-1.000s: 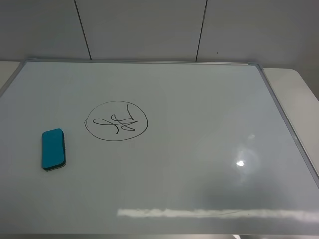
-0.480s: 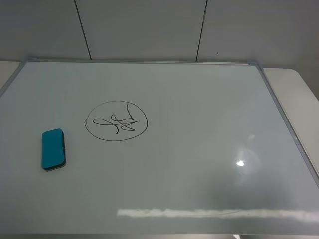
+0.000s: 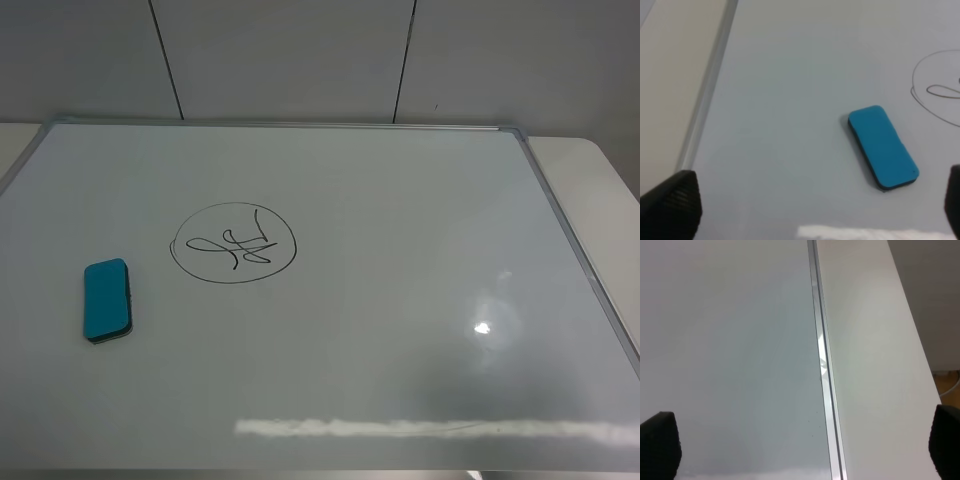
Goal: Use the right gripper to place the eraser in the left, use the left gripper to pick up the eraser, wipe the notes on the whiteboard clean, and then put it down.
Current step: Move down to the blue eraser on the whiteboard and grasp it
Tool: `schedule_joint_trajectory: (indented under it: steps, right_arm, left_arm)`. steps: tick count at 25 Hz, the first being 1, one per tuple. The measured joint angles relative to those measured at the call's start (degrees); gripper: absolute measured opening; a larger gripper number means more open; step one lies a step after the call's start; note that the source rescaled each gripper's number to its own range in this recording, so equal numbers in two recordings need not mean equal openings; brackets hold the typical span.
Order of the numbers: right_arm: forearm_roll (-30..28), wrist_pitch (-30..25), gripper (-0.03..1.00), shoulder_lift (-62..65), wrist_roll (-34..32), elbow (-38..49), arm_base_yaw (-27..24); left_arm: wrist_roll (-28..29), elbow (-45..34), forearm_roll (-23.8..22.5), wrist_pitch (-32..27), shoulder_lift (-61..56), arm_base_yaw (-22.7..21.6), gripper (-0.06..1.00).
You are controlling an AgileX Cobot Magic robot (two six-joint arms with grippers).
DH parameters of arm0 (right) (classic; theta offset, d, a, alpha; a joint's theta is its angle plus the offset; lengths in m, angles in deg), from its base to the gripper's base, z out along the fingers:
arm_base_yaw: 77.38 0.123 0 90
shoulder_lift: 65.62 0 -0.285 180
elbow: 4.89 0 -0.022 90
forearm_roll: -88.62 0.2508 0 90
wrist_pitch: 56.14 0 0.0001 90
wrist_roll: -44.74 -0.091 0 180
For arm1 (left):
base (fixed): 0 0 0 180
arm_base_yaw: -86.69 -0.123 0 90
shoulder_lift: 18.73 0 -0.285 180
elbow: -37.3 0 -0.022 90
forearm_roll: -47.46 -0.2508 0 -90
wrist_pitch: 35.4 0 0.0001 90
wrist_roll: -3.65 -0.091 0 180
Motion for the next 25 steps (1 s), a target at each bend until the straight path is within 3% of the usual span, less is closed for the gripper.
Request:
schedule_joint_trajectory:
  steps: [25]
  right_arm:
    - [0.0,0.0,1.00,0.0,0.0,0.0,0.0]
  left_arm:
    - [0.0,0.0,0.0,0.0,0.0,0.0,0.98]
